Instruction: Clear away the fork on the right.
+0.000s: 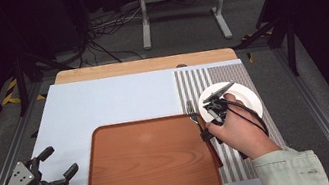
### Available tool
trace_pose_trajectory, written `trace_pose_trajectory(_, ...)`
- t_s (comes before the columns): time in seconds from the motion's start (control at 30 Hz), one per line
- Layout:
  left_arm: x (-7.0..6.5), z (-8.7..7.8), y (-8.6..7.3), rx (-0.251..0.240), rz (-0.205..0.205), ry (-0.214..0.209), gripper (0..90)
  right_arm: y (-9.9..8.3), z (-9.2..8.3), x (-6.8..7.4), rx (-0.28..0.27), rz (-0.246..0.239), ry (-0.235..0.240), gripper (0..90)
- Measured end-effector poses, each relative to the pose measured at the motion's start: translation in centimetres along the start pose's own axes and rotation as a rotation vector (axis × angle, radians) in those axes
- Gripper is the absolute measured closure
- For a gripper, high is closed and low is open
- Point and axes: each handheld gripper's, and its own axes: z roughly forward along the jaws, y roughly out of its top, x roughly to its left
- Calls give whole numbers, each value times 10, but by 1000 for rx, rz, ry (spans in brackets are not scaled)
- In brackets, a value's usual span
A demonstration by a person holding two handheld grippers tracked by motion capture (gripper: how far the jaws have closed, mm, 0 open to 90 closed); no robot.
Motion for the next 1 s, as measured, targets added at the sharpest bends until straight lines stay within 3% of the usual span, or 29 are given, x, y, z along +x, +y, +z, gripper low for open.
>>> trace_pose_trajectory(0.3,0,0,0,1,4,-2,23,2,19,4,27,50,4,779)
trace_pose_trajectory(0.53,0,-1,0,-1,4,-2,23,2,36,6,64,53,25,779)
trace_pose_trajectory(1.0,0,-1,0,0,5,-2,23,-1,56,4,118,64,-2,779)
